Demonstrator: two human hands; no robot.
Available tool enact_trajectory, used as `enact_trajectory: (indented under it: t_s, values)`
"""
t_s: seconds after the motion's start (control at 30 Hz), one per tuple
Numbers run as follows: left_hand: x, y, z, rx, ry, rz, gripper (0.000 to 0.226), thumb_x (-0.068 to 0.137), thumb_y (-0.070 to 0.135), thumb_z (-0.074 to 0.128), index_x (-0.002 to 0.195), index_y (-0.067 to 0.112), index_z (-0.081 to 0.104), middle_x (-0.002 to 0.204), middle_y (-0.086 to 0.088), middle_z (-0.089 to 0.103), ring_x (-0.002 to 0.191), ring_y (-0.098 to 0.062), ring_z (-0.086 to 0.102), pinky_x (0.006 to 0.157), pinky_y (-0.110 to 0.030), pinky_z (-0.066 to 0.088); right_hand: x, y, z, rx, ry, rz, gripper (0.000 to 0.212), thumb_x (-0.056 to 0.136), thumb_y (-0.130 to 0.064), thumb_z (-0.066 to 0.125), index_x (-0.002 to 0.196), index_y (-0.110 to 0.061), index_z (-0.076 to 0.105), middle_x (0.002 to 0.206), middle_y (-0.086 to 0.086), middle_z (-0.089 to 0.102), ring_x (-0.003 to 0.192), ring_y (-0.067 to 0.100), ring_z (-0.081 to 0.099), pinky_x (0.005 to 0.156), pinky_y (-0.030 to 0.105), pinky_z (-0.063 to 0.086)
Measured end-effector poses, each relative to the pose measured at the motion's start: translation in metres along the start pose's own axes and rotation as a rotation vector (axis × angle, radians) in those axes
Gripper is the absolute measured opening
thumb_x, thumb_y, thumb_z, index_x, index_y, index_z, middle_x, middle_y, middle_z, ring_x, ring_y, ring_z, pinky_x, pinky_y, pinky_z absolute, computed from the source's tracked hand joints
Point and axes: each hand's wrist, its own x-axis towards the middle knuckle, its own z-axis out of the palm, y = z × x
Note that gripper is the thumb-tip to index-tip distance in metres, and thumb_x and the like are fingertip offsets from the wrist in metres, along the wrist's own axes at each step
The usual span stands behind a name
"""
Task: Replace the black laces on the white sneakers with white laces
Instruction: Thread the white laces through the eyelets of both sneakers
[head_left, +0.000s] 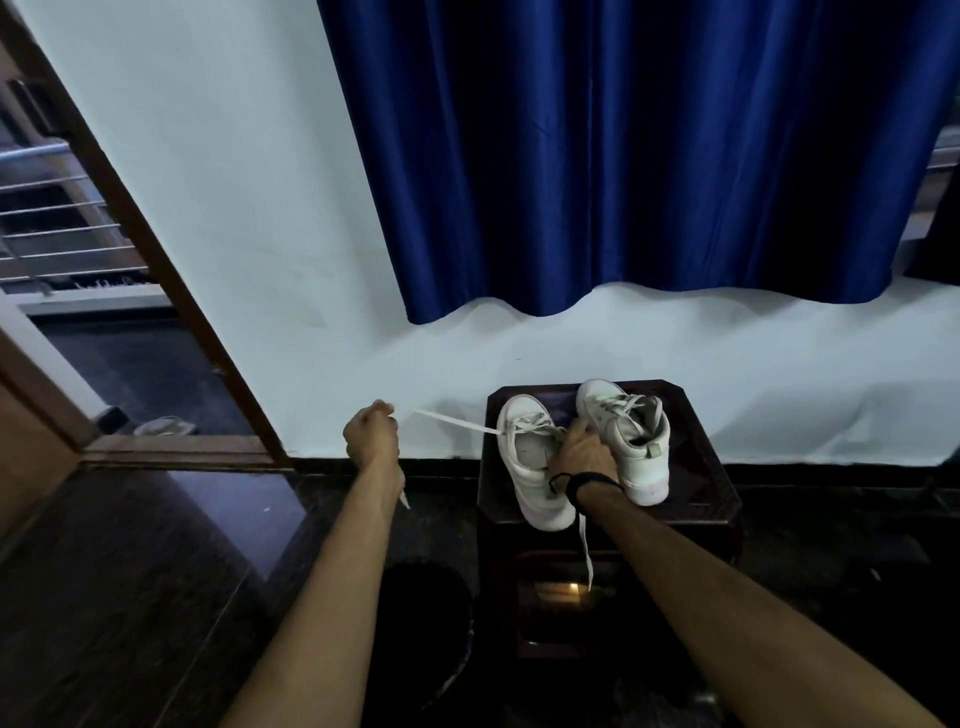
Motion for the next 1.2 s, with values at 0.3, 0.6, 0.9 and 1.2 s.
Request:
enact_trajectory:
  t_s: [0.3, 0.6, 0.9, 1.2]
  values:
    - [-0.027, 0.021, 0.020, 0.397, -0.224, 0.117, 0.017, 0.084, 0.027, 0.065, 0.074, 0.014, 0.066, 0.076, 0.001, 0.058, 0.082, -0.023, 0.051, 0.075, -0.029, 0.041, 0.015, 0.017, -0.048, -0.013, -0.033, -0.065, 0.048, 0.094, -0.049, 0.046, 0.114, -0.008, 0.061, 0.117, 0.015, 0.065, 0.111, 0.031, 0.059, 0.091, 0.034, 0.046]
    - [-0.053, -0.034, 0.040, 0.737, -0.339, 0.529, 0.033, 0.084, -0.001, 0.046, 0.107, 0.002, 0.069, 0.112, -0.013, 0.069, 0.109, -0.028, 0.063, 0.098, -0.033, 0.045, 0.016, 0.026, -0.067, 0.155, -0.245, -0.017, 0.028, 0.092, -0.016, 0.056, 0.116, -0.004, 0.064, 0.119, 0.015, 0.064, 0.111, 0.032, 0.060, 0.073, 0.026, 0.048]
    - [-0.053, 0.011, 0.016, 0.098, -0.519, -0.206, 0.040, 0.083, 0.010, 0.027, 0.091, -0.004, 0.064, 0.050, -0.016, 0.058, 0.053, -0.032, 0.065, 0.065, -0.035, 0.056, 0.018, 0.022, -0.042, 0.154, -0.122, -0.170, 0.029, 0.090, -0.038, 0.059, 0.103, -0.012, 0.065, 0.103, 0.011, 0.066, 0.106, 0.028, 0.060, 0.074, 0.028, 0.039]
    - [-0.044, -0.034, 0.042, 0.786, -0.592, 0.221, 0.032, 0.089, 0.028, 0.063, 0.118, 0.015, 0.066, 0.117, -0.002, 0.067, 0.112, -0.018, 0.060, 0.094, -0.026, 0.043, 0.018, 0.017, -0.026, 0.143, -0.014, -0.242, 0.021, 0.087, -0.029, 0.060, 0.096, -0.010, 0.066, 0.097, 0.015, 0.068, 0.097, 0.031, 0.061, 0.077, 0.030, 0.043]
